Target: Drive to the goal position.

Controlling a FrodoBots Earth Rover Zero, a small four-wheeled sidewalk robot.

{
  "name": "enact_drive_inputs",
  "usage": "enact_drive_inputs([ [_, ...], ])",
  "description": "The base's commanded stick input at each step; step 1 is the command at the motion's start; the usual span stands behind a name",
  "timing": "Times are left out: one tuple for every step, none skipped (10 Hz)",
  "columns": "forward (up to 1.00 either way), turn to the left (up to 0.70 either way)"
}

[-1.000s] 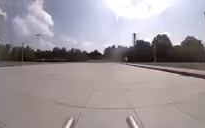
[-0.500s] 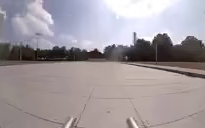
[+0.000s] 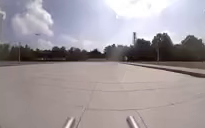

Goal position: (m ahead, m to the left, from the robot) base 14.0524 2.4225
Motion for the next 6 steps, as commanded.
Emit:
enact_drive_inputs([
  [0.7,0.05],
  [0.7,0.05],
  [0.7,0.05],
  [0.7,0.05],
  [0.7,0.05],
  [0.7,0.05],
])
